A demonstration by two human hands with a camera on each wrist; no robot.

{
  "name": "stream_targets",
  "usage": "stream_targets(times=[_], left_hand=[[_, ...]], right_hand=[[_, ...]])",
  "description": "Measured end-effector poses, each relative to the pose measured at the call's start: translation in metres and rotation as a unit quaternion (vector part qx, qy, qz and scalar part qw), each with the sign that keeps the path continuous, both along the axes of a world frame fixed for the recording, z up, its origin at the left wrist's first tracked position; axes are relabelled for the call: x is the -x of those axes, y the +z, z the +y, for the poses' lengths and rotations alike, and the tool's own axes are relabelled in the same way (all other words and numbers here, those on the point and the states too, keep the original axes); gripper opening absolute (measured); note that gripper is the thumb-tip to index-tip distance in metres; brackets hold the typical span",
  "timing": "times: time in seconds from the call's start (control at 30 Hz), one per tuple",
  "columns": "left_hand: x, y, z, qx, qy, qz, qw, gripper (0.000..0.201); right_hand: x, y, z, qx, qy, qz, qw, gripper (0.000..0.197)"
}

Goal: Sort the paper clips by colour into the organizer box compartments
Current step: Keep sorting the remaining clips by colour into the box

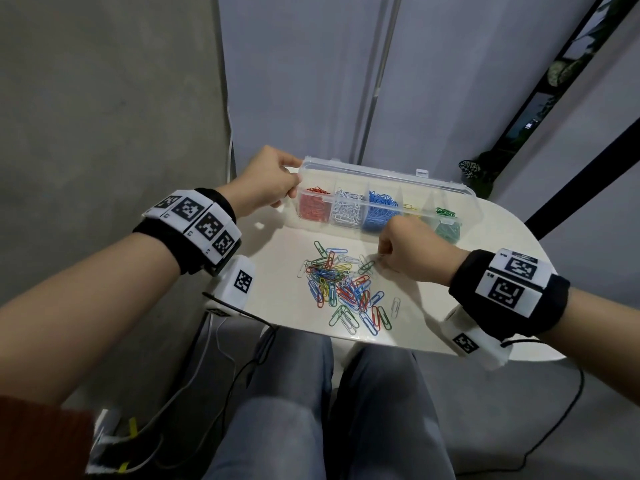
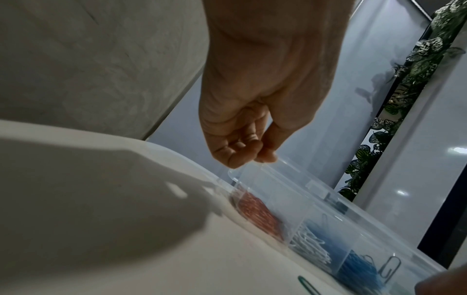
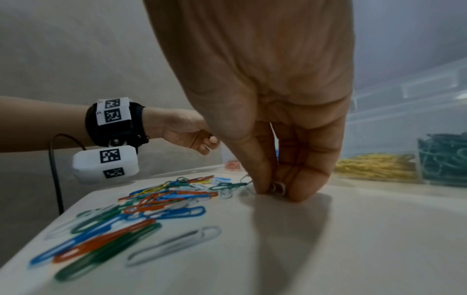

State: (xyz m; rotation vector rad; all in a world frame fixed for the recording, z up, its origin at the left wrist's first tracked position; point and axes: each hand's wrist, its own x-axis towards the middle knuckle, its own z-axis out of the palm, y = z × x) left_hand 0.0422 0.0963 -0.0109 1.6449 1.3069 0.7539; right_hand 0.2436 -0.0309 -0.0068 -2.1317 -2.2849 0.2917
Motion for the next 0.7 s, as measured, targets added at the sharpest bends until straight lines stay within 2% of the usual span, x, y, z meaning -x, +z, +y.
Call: stream_targets(times=[0.17,0.23,0.37,0.53,0.6,0.7], left_hand=[[0.0,0.0,0.0,-0.004,-0.001,0.006,1.0,0.038],[0.0,0.0,0.001,-0.004,0.0,0.008,1.0,0.039],[0.0,0.0,0.002,-0.004,0.001,0.01,1.0,0.038],[0.0,0.0,0.0,-0.009,-0.002,0.009,1.0,0.038],[0.0,0.0,0.0,-0.012,-0.002,0.014,1.0,0.038],[0.001,0.0,0.001,-0.015,-0.003,0.019,1.0,0.038]], right_hand=[[0.0,0.009,0.0,0.014,0.01,-0.008,1.0,0.009],[0.001,0.025,0.008,0.009,-0.013,0.057,0.998,0.008],[0.004,0.058,0.038,-0.082,-0.071,0.208,0.972,0.006],[0.014,0.057,0.07,-0.099,-0.15,0.338,0.924,0.011],[0.015,0.048,0.074,-0.081,-0.165,0.353,0.917,0.01],[0.011,0.04,0.077,-0.064,-0.18,0.322,0.927,0.017]])
